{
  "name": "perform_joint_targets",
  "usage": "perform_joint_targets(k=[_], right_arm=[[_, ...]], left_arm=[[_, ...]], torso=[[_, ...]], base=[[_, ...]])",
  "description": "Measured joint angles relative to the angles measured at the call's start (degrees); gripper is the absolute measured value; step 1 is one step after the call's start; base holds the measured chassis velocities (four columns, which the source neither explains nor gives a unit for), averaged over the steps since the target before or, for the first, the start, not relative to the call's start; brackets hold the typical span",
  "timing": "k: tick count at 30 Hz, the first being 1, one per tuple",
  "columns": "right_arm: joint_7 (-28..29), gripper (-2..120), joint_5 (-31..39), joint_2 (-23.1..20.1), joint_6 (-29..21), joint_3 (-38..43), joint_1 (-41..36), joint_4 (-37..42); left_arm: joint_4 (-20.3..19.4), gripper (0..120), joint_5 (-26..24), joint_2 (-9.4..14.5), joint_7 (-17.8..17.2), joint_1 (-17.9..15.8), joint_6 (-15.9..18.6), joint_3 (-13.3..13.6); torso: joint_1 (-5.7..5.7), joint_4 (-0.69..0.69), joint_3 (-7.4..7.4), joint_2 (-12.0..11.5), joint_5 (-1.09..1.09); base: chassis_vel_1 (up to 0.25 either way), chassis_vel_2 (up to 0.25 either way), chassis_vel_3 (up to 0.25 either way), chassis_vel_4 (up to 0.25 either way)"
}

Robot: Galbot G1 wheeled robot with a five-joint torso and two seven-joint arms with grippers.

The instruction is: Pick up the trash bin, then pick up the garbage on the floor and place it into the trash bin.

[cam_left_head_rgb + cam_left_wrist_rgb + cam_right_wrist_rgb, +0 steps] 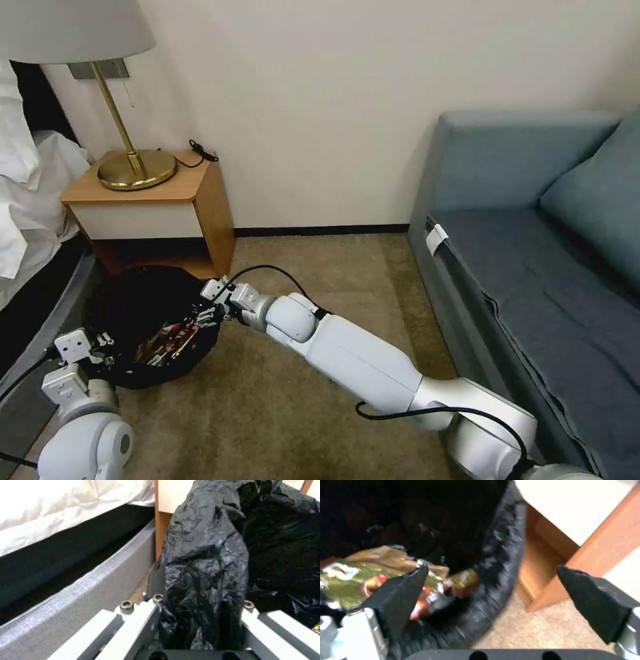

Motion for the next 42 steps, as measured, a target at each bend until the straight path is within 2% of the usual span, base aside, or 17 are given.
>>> perform_joint_targets(k=[3, 6, 7, 10, 14, 21, 42], right_arm=[[0.03, 99, 0.37, -1.54, -0.45, 0.30, 0.12, 0.59], [-0.09, 100, 1.65, -6.60, -2.22, 0.34, 0.08, 2.03], [-0.09, 100, 1.65, -6.60, -2.22, 0.34, 0.08, 2.03], [-0.18, 100, 2.87, -10.48, -3.80, 0.49, -1.69, 2.06], [0.31, 100, 1.69, -12.25, -4.11, 1.29, -4.17, -0.67], [0.93, 100, -0.80, -12.05, -4.59, 5.48, -9.01, -6.16], [1.75, 100, -5.13, -10.78, -4.85, 12.09, -15.94, -9.81]], left_arm=[[0.64, 4, -0.42, 0.47, 0.05, -0.32, -0.20, -0.66], [2.72, 4, -1.52, 2.30, 0.01, -0.92, -0.73, -2.49], [2.72, 4, -1.52, 2.30, 0.01, -0.92, -0.73, -2.49], [4.59, 4, -1.99, 3.39, -0.05, -1.27, -1.32, -3.46], [5.58, 4, -1.88, 3.33, -0.18, -1.53, -1.79, -3.53], [6.13, 4, -0.84, 2.91, -0.40, -1.82, -1.92, -2.74], [5.80, 4, -0.71, 3.02, -0.53, -0.27, -2.82, -2.99]], torso=[[0.00, 0.01, 0.00, 0.00, 0.01], [0.00, 0.00, 0.00, 0.00, 0.01], [0.00, 0.00, 0.00, 0.00, 0.01], [0.00, -0.01, 0.00, 0.00, 0.01], [0.00, 0.00, 0.00, 0.00, 0.01], [0.00, 0.00, 0.00, 0.00, 0.01], [0.00, 0.00, 0.00, 0.00, 0.00]], base=[[0.000, 0.000, 0.000, 0.000], [0.000, 0.000, 0.000, 0.000], [0.000, 0.000, 0.000, 0.000], [0.000, 0.000, 0.000, 0.000], [0.000, 0.000, 0.000, 0.000], [0.000, 0.000, 0.000, 0.000], [0.000, 0.000, 0.000, 0.000]])
